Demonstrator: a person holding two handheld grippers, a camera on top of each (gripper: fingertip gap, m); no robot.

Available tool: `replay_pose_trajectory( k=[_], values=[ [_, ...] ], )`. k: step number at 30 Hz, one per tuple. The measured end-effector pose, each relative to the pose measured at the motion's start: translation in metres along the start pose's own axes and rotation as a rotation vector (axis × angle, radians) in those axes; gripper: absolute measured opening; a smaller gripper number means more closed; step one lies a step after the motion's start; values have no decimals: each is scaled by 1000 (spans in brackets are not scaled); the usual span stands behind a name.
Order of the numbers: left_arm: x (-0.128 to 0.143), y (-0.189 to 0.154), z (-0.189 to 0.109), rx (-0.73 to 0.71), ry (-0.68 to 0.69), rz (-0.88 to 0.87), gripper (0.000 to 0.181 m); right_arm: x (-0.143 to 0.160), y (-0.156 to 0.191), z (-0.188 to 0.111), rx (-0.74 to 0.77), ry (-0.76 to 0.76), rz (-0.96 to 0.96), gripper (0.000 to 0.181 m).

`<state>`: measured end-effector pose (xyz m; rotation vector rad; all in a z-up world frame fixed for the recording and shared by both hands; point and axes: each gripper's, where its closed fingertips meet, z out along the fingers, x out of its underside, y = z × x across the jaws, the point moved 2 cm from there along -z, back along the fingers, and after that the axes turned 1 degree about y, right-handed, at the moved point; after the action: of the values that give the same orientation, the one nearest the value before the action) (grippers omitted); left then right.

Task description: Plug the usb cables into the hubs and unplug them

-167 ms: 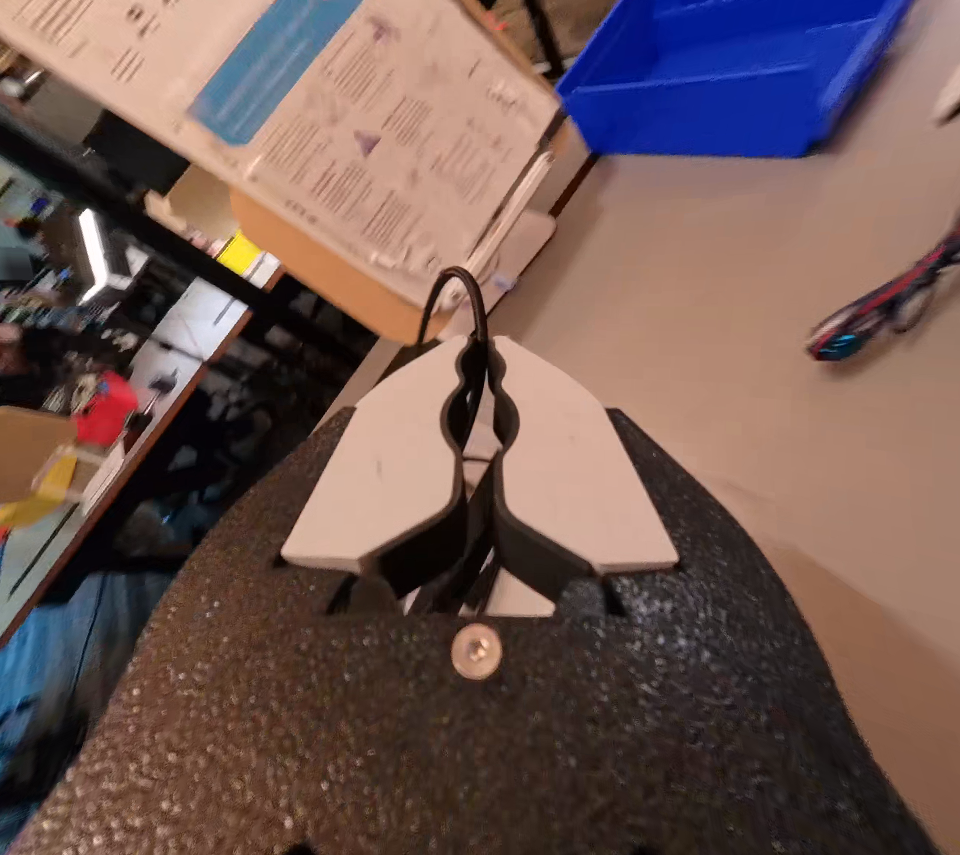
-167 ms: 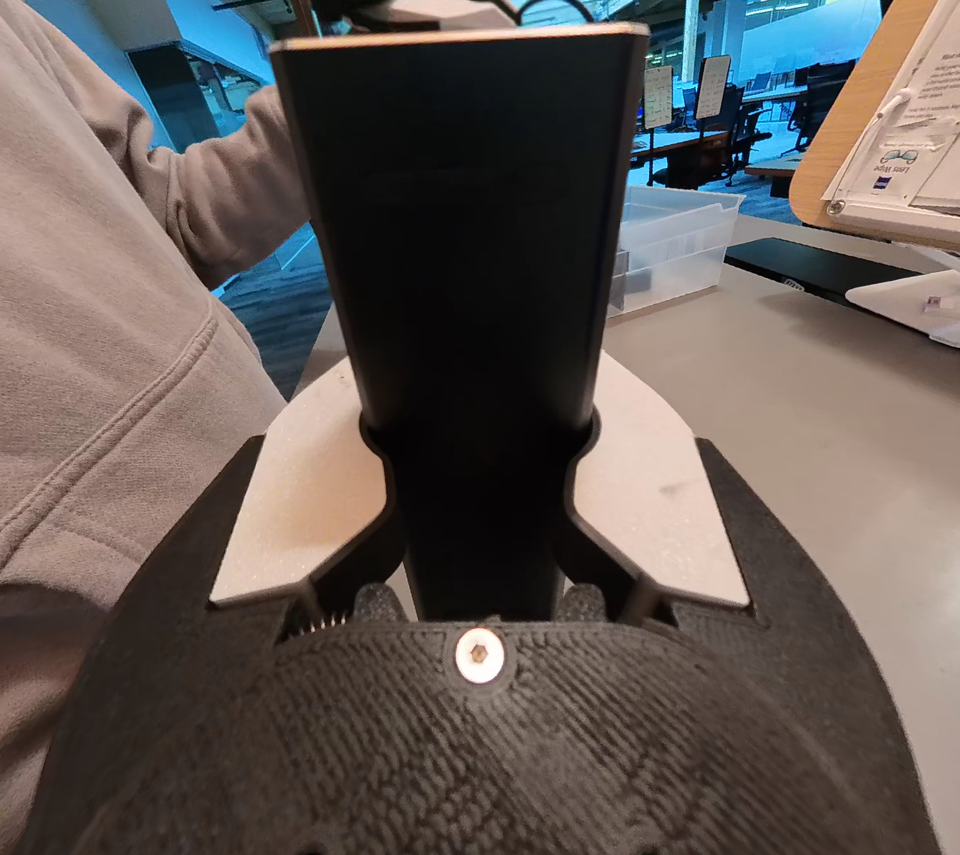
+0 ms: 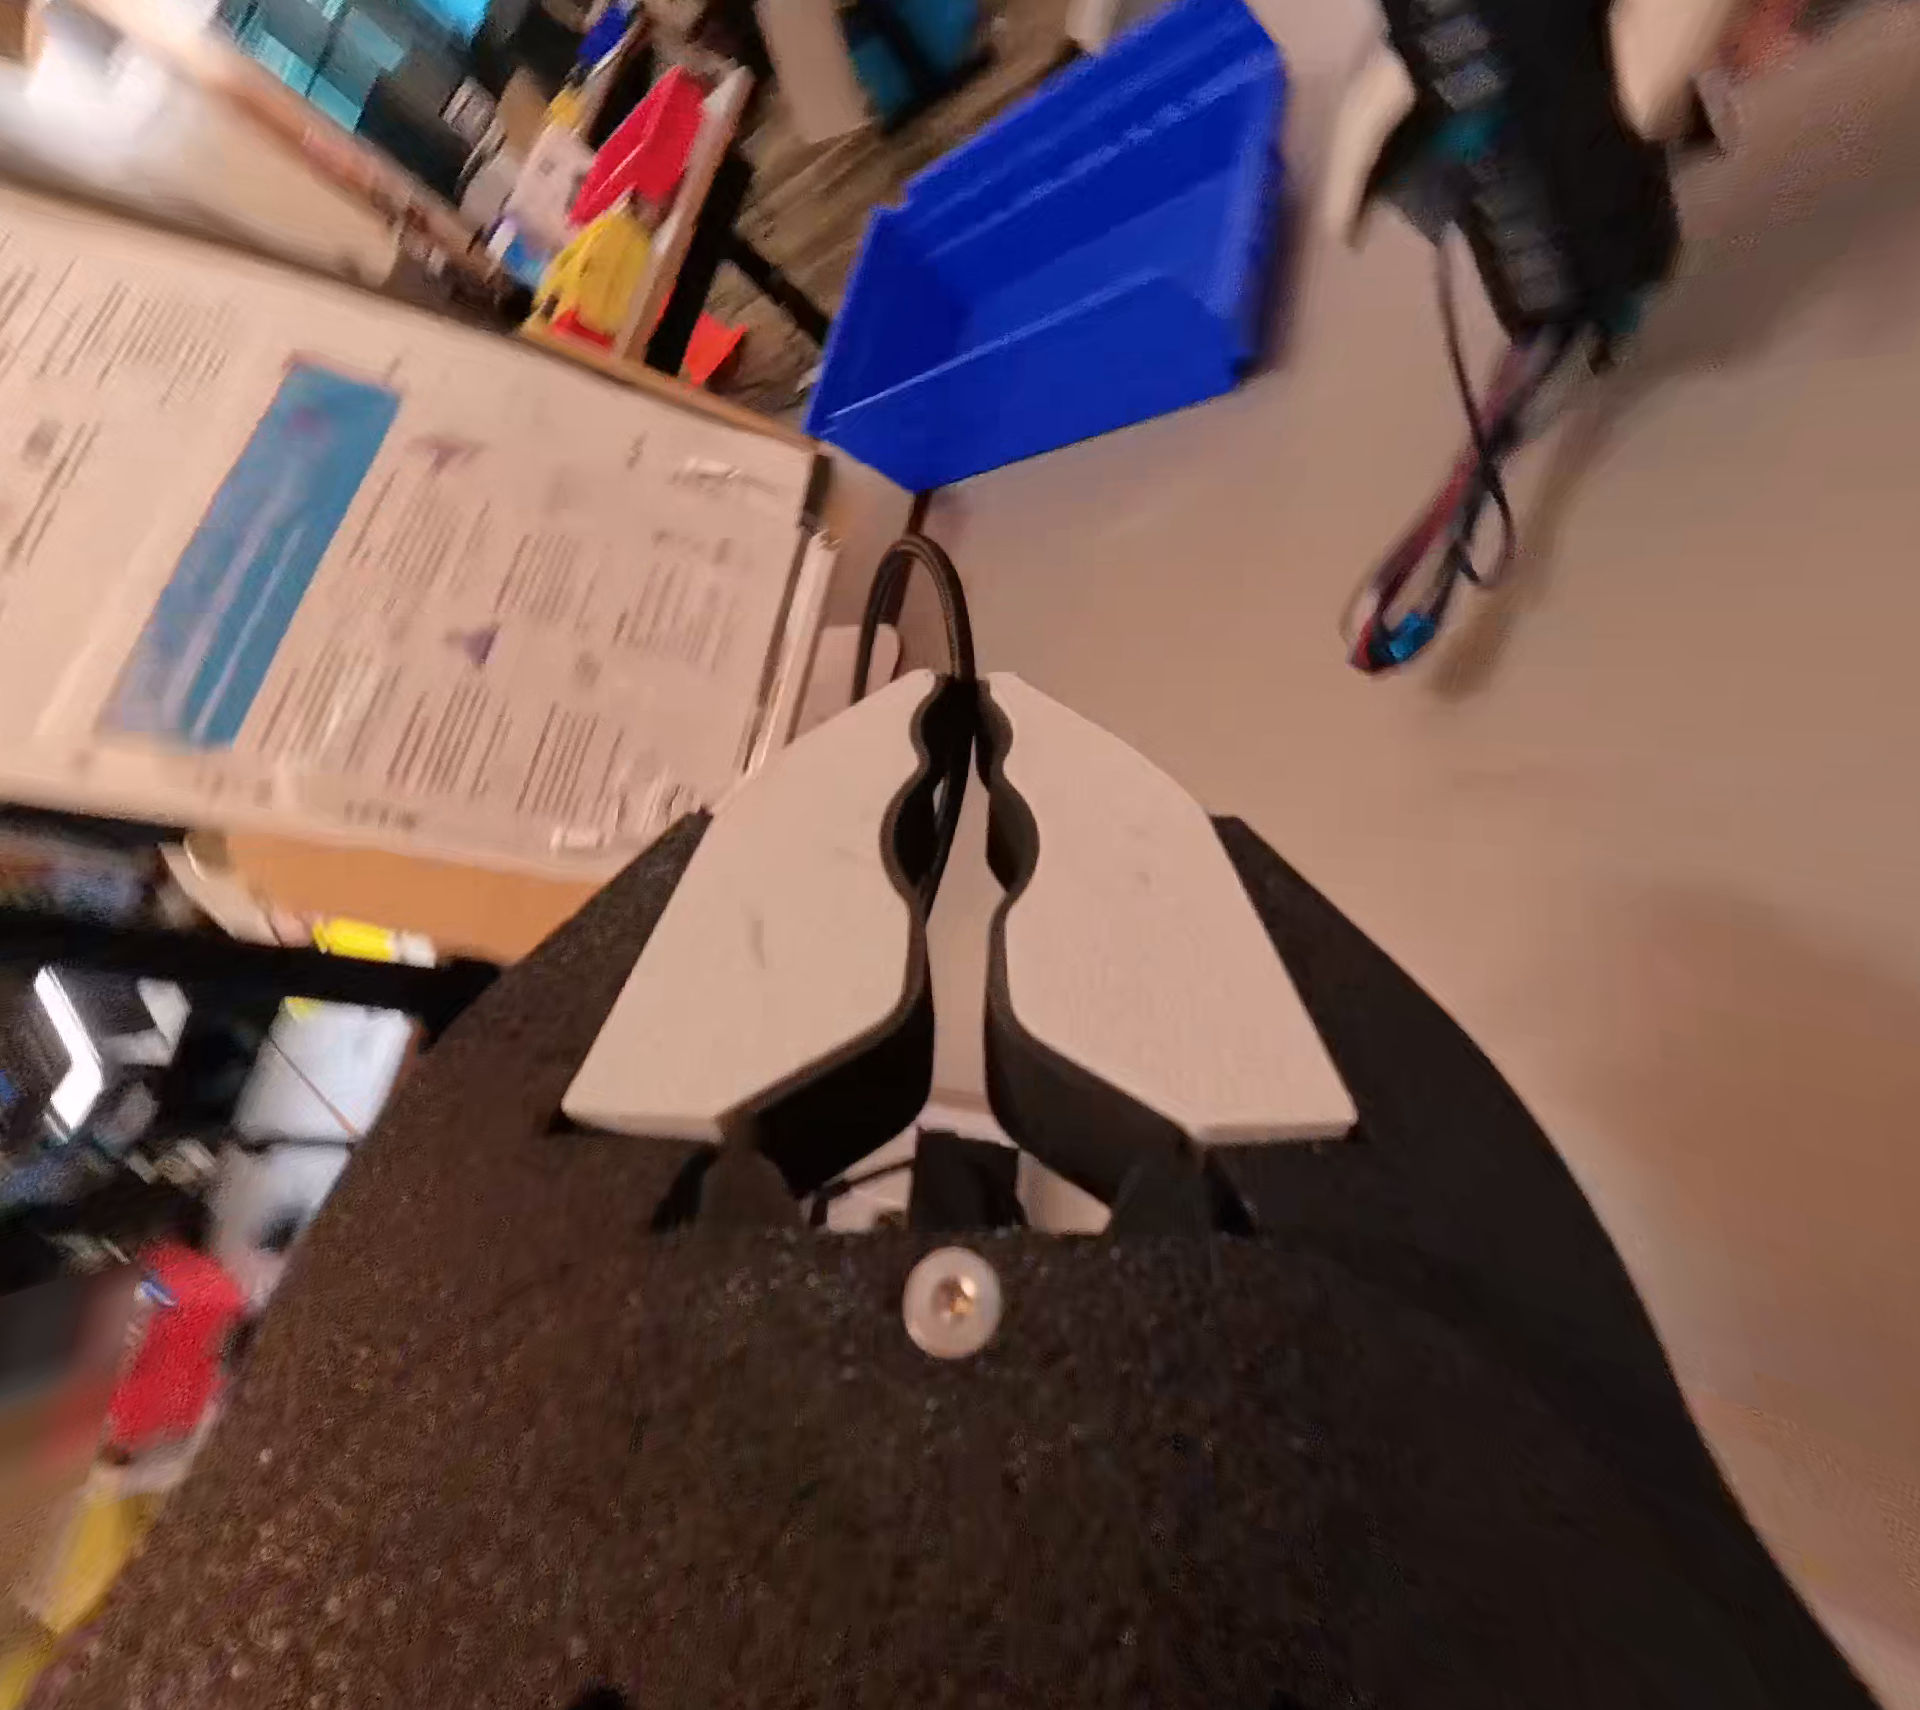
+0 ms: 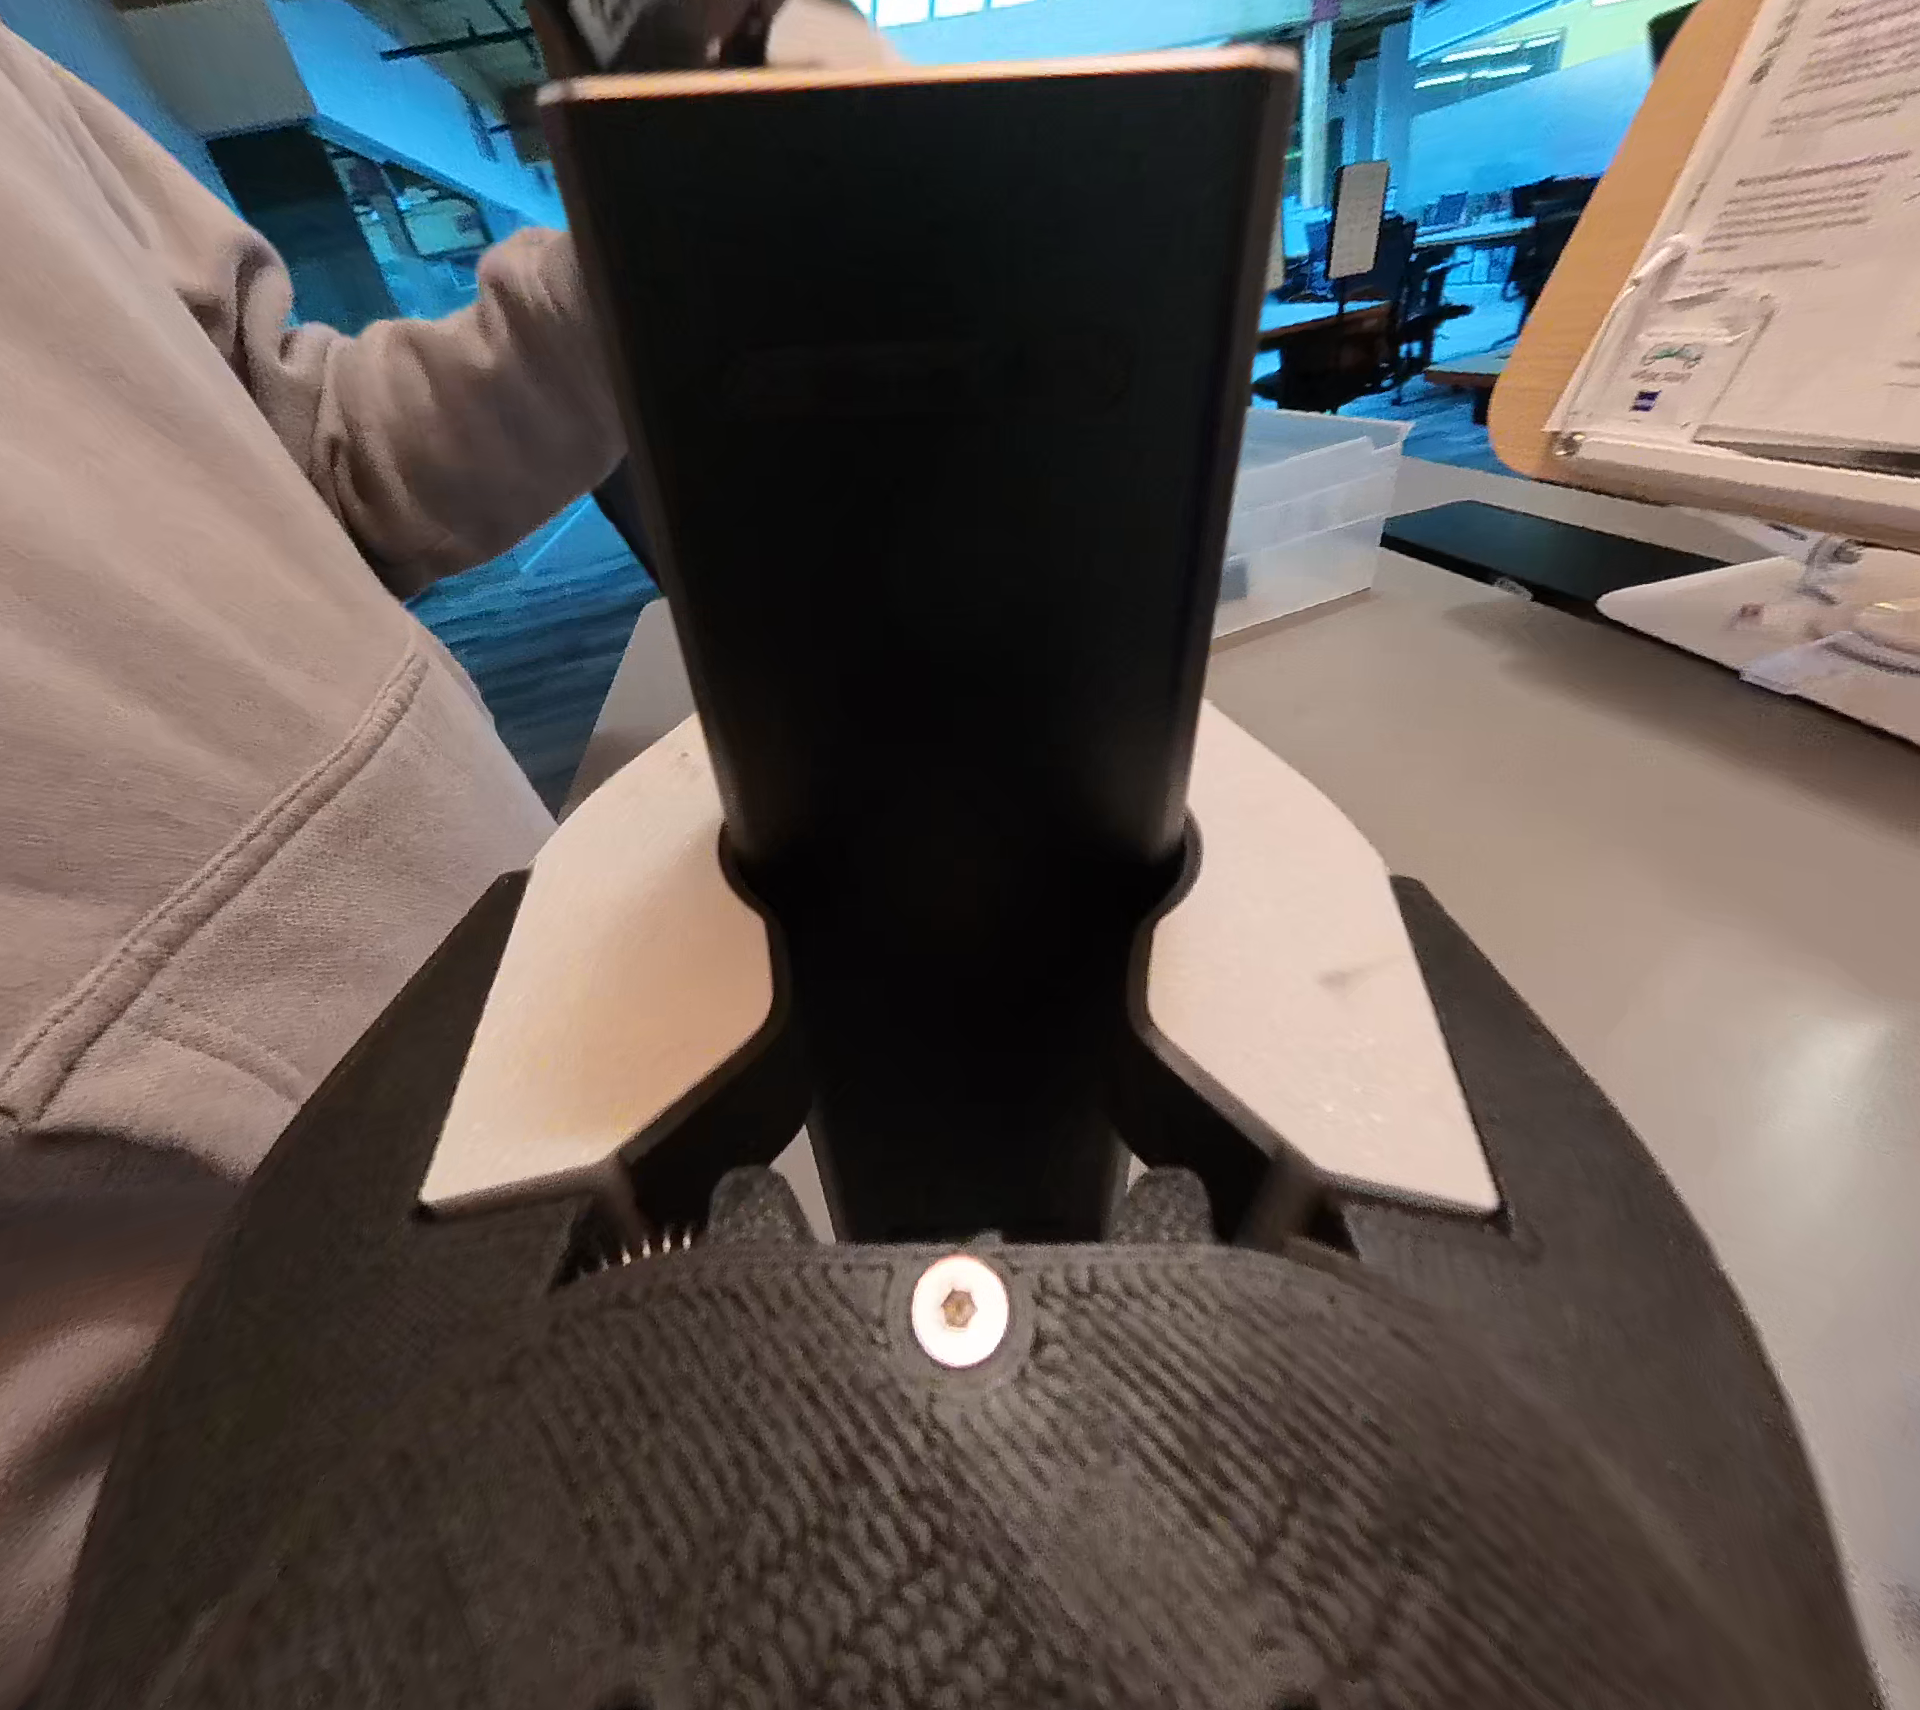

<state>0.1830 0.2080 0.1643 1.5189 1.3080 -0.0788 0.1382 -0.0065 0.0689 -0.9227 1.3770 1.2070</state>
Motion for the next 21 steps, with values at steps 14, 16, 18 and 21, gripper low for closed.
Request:
replay_pose_trajectory(
  k=[14, 16, 18, 21],
  values=[
    [78, -189, 80, 436, 75, -99, 15, 1, 3, -18, 50, 19, -11, 72],
    [81, -183, 80, 413, 129, -328, 28, 3, 5, -15, 38, 23, -7, 72],
    [91, -170, 86, 272, 233, -611, 28, 4, 5, -11, 31, 23, -8, 72],
    [120, -160, 90, 45, 444, -989, 30, 4, 4, -7, 21, 21, -3, 72]
  ],
)
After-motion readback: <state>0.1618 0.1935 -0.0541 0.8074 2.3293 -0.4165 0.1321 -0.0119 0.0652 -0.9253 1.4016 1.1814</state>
